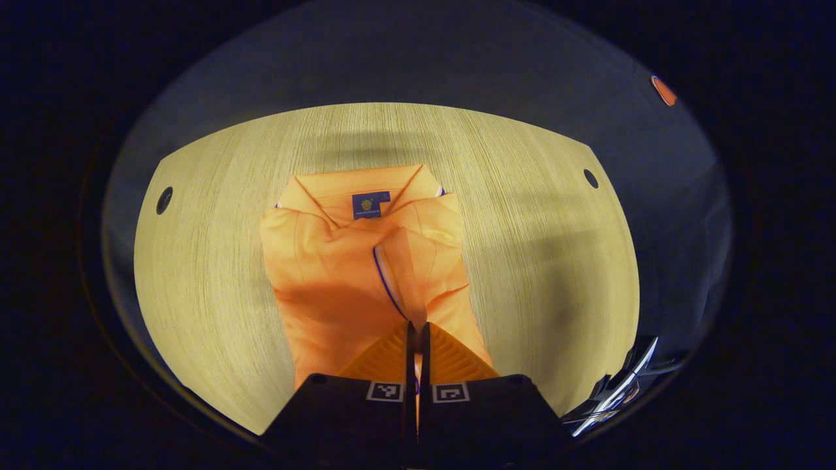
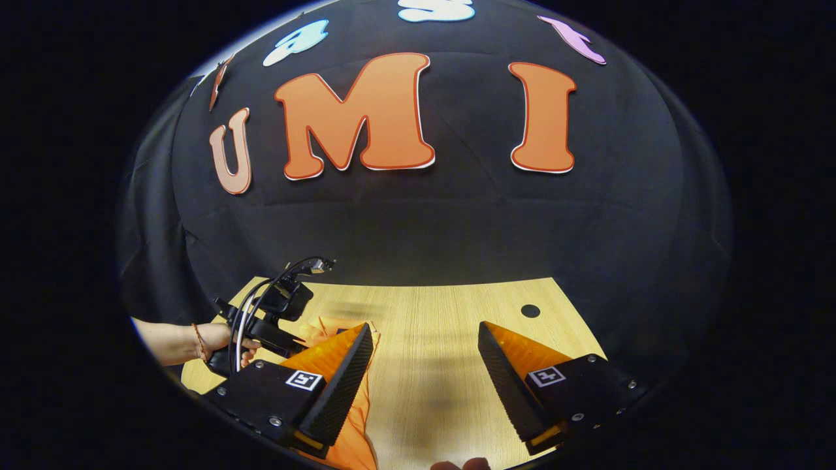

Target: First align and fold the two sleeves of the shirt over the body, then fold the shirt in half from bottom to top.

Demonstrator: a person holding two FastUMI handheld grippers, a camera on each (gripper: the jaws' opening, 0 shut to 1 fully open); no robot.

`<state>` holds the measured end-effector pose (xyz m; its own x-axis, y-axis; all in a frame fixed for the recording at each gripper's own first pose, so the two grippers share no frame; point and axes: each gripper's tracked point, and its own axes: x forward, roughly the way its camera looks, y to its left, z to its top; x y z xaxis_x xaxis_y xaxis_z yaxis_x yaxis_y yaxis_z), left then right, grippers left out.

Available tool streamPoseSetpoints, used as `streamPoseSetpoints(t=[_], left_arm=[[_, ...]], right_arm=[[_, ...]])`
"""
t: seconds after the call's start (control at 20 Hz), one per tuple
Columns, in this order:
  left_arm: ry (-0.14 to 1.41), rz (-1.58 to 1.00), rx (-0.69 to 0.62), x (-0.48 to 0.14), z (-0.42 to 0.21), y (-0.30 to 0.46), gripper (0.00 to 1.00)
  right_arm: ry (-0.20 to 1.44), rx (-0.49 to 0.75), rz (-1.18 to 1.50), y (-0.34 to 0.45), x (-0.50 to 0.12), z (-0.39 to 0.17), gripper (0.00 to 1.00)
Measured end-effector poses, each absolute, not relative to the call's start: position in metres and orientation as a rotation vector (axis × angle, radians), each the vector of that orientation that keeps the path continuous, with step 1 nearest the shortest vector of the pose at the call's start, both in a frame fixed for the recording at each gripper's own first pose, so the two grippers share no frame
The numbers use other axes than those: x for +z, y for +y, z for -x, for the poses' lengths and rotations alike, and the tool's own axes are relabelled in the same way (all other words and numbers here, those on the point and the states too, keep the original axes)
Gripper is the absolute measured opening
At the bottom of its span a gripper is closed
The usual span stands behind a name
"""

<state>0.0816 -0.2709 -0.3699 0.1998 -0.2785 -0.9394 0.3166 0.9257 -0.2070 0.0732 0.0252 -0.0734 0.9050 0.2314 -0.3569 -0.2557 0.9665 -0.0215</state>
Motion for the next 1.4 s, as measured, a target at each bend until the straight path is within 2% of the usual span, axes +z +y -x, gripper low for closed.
streamPoseSetpoints(t=[0.15, 0.3, 0.4, 0.8, 0.95, 1.1, 1.4], left_arm=[[1.308, 0.002, -0.453, -0.374, -0.081, -0.284, 0.05], [1.298, 0.050, -0.473, -0.372, -0.079, -0.293, 0.62], [1.282, 0.063, -0.453, -0.368, -0.082, -0.289, 0.96], [1.115, 0.004, -0.380, -0.323, -0.086, -0.230, 0.97], [1.086, 0.015, -0.375, -0.312, -0.068, -0.207, 1.00], [1.062, -0.023, -0.340, -0.313, -0.045, -0.171, 0.99], [1.096, -0.015, -0.298, -0.329, 0.023, -0.112, 0.99]], right_arm=[[0.373, 0.245, 0.072, 0.022, -0.078, -0.074, 0.99], [0.386, 0.241, 0.076, 0.021, -0.083, -0.075, 0.99], [0.395, 0.243, 0.078, 0.025, -0.086, -0.076, 0.99], [0.443, 0.285, 0.080, 0.054, -0.100, -0.071, 0.99], [0.507, 0.296, 0.107, 0.071, -0.123, -0.064, 0.99], [0.586, 0.323, 0.098, 0.093, -0.149, -0.048, 0.99], [0.755, 0.351, 0.175, 0.114, -0.216, 0.001, 0.99]])
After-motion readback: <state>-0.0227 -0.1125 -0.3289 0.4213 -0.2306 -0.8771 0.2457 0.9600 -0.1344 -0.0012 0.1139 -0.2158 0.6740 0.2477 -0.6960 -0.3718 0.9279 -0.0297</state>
